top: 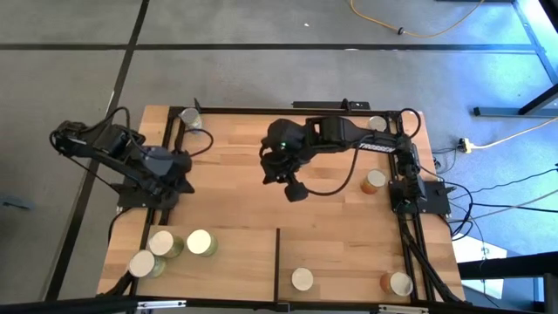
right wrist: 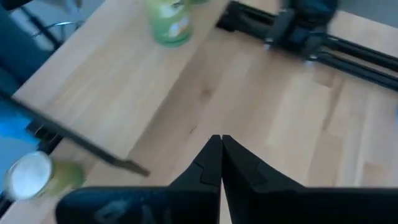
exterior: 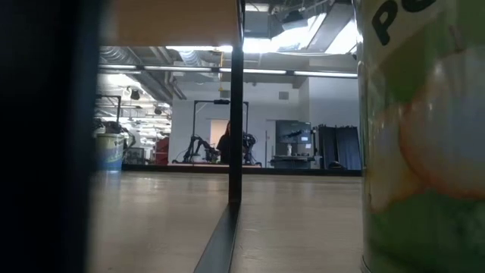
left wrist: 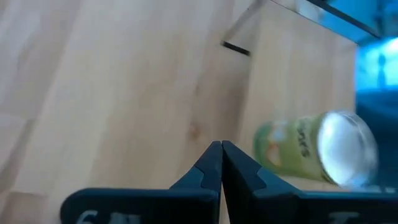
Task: Pick and place cans onto a shelf
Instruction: Put the canned peas on the shelf
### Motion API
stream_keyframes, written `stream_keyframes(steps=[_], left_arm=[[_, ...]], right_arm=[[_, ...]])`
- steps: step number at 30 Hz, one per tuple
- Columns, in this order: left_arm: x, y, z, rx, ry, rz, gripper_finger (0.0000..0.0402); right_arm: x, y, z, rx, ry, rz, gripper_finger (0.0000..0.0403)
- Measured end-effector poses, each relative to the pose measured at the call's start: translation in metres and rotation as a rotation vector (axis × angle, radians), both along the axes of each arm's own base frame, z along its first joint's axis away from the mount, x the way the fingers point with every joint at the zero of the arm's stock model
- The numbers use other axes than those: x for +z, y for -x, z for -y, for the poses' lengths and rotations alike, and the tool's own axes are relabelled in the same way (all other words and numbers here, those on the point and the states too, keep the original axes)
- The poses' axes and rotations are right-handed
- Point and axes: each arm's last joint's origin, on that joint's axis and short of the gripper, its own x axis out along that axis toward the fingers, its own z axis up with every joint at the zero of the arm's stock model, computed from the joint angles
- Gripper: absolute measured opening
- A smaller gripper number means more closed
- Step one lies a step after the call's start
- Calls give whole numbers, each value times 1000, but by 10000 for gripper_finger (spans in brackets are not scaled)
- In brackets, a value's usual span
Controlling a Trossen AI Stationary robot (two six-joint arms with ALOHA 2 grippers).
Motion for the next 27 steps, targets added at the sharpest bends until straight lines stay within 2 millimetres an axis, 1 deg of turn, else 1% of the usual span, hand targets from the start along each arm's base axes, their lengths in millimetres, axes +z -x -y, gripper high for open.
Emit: stream_keyframes(steps=[2, 6, 10, 14, 18, 23, 26, 27], left_arm=[[-1, 0, -2, 71, -24, -3, 0], [-3, 2, -7, 231, -88, -11, 0], [-5, 6, -15, 419, -173, -22, 0], [-5, 8, -23, 600, -234, 7, 0], [-4, 8, -32, 722, -290, 37, 0], [-4, 2, -43, 809, -345, 23, 0], [-4, 2, -52, 887, -365, 21, 0], [-4, 3, -55, 917, -381, 17, 0]], right_arm=[[1, -1, 2, -61, 17, 6, 10], [1, -7, 12, -197, 55, 41, 10], [4, -14, 32, -380, 26, 94, 10], [6, -17, 56, -468, 5, 130, 10], [12, -22, 75, -478, 8, 238, 10], [23, -29, 102, -372, -88, 408, 10], [28, -31, 118, -338, -97, 500, 10], [27, -32, 122, -325, -101, 505, 10]])
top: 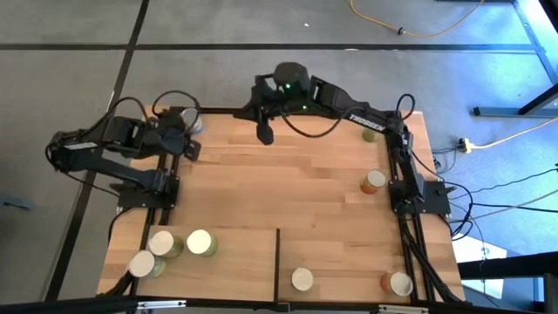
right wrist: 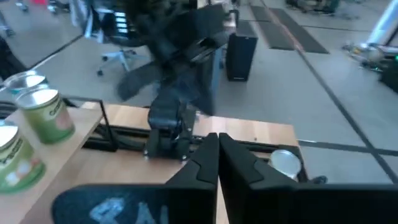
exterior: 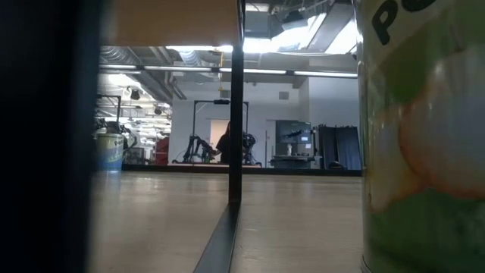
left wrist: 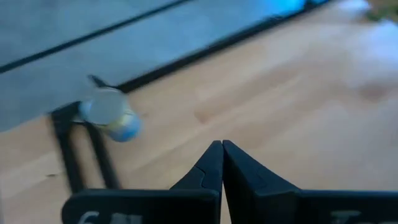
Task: Pick and place cans onto a shelf
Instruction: Put the canned peas on the shelf
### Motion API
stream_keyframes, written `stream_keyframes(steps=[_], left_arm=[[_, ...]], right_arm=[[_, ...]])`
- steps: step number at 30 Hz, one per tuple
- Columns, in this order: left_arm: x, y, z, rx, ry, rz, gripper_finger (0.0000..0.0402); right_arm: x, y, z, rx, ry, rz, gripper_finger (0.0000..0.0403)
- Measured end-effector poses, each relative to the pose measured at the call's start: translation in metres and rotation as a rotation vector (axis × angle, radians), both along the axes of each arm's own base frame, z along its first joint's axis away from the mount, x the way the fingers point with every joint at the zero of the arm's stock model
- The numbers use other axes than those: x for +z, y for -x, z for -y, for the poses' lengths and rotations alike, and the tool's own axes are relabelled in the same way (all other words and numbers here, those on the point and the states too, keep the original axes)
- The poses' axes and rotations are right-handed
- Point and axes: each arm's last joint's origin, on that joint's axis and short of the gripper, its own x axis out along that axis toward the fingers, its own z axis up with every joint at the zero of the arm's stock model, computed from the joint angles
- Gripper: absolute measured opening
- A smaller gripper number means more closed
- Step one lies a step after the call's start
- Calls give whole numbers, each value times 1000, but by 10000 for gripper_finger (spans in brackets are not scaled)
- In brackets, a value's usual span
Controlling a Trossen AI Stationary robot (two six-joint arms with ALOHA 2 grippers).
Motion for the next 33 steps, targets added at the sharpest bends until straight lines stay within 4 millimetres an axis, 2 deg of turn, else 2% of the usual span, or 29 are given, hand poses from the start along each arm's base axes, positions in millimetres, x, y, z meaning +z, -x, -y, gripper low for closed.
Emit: stream_keyframes(steps=[7, 13, 19, 26, 33], left_arm=[[0, 4, -19, 138, -34, -39, 0], [0, 8, -29, 182, -49, -89, 0], [-3, 7, -44, 287, -37, -152, 0], [-12, -6, -77, 466, -10, -193, 0], [-31, -14, -124, 650, 53, -262, 0]], right_arm=[[-24, -30, 23, 115, 3, 146, 10], [-41, -49, 35, 86, 19, 239, 10], [-67, -61, 43, 55, 4, 188, 10], [-69, -62, 44, 49, -18, 187, 10], [-66, -62, 44, 76, -18, 201, 10]])
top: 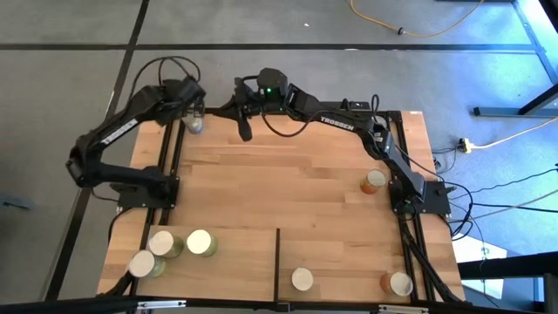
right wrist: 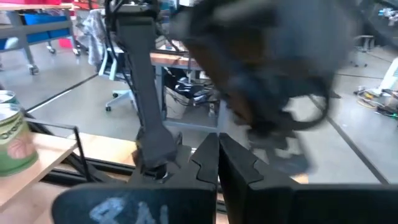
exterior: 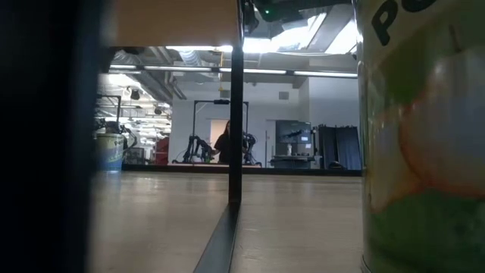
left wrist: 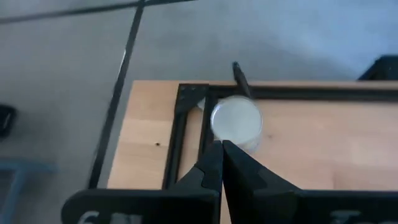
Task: Pick and place cans onto a shelf
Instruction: Put the canned peas on the shelf
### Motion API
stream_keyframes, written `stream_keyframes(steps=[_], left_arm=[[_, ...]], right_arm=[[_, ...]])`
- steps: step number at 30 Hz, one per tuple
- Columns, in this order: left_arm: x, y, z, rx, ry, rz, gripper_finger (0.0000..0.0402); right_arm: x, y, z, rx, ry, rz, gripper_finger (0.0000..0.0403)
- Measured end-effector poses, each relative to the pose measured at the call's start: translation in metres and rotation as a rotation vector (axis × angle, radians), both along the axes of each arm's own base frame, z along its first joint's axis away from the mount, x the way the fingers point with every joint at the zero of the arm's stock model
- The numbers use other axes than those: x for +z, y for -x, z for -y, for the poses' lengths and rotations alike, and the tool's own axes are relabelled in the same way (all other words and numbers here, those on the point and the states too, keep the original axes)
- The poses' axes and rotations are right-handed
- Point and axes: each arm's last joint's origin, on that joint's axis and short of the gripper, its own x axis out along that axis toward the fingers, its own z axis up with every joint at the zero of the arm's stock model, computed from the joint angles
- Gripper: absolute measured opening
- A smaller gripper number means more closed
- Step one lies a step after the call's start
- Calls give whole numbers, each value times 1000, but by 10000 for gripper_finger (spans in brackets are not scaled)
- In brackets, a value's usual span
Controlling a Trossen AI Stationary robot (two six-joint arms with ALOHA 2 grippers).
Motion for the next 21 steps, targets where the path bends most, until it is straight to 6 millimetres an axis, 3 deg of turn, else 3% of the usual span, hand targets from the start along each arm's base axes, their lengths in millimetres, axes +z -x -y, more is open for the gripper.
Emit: stream_keyframes(steps=[3, 6, 9, 13, 21], left_arm=[[-3, -5, -21, -6, 1, 78, 0], [-3, -14, -43, -171, 21, 233, 0], [-4, -13, -61, -224, 36, 347, 0], [-20, -4, -78, -148, 128, 318, 0], [-44, 6, -86, -62, 323, 241, 0]], right_arm=[[0, 0, 0, 17, -2, -1, 10], [0, 0, -1, 19, 1, 1, 10], [0, 1, 1, 20, 3, 1, 10], [0, 2, 5, 53, -5, 1, 10], [1, 5, 13, 49, 0, 10, 10]])
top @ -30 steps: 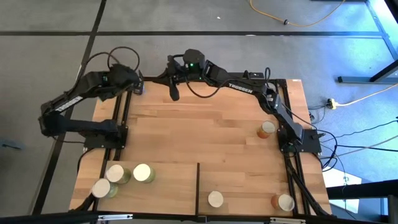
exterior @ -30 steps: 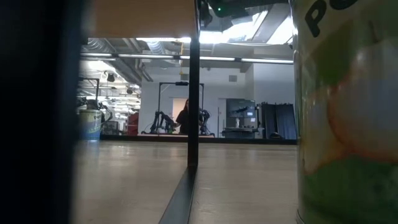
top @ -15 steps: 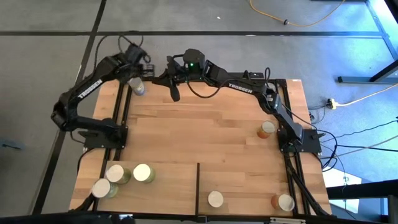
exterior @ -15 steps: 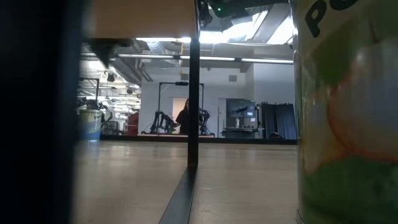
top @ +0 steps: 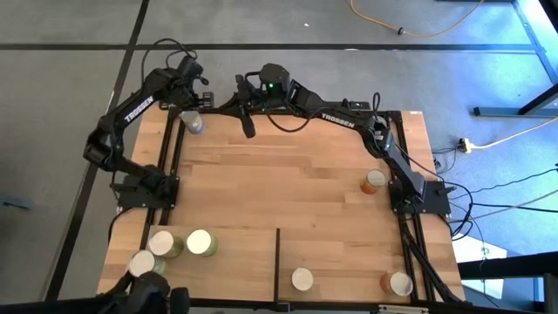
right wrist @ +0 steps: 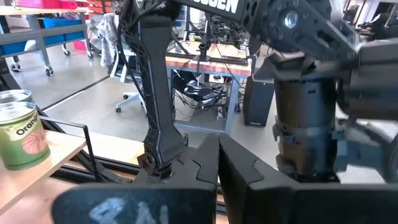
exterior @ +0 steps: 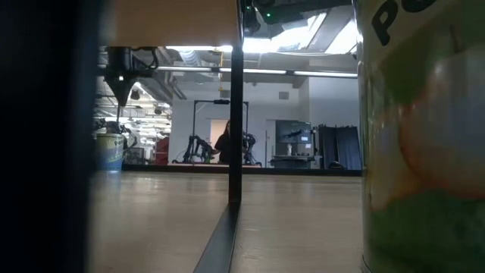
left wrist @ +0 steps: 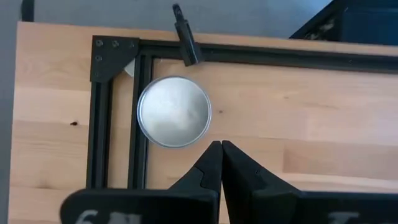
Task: Pick and place cans onto a shelf
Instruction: Put the canned peas on the shelf
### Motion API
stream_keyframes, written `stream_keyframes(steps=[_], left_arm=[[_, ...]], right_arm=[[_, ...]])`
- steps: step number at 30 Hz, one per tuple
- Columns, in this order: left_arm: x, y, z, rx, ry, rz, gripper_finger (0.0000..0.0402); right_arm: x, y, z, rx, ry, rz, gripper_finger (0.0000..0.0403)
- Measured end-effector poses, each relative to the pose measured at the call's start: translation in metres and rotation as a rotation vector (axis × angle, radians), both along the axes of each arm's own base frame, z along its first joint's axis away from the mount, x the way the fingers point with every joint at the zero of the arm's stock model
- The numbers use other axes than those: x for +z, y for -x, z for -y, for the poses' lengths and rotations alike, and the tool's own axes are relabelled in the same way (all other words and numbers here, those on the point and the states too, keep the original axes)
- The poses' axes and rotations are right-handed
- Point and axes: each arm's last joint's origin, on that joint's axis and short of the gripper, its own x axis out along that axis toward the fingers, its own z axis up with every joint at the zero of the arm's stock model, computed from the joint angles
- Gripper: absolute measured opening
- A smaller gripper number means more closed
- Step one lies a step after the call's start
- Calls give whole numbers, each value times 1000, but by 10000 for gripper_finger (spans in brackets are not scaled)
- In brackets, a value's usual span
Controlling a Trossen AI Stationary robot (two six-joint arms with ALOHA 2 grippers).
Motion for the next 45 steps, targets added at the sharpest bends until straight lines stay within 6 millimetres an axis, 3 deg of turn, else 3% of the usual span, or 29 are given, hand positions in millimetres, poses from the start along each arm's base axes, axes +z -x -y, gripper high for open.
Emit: stream_keyframes(steps=[9, 20, 29, 36, 45], left_arm=[[-17, -6, -11, 10, 60, -43, 0], [-17, -7, -13, -10, 52, -32, 0], [-18, -5, -10, -89, 80, -100, 0], [-20, -11, 3, -201, 154, -181, 0], [-20, -12, 2, -97, 133, -153, 0]], right_arm=[[0, 2, 6, 7, 0, 4, 10], [1, 3, 3, 100, -7, 7, 10], [1, 3, 3, 110, -10, 7, 10], [1, 3, 3, 110, -9, 8, 10], [1, 3, 3, 111, -6, 10, 10]])
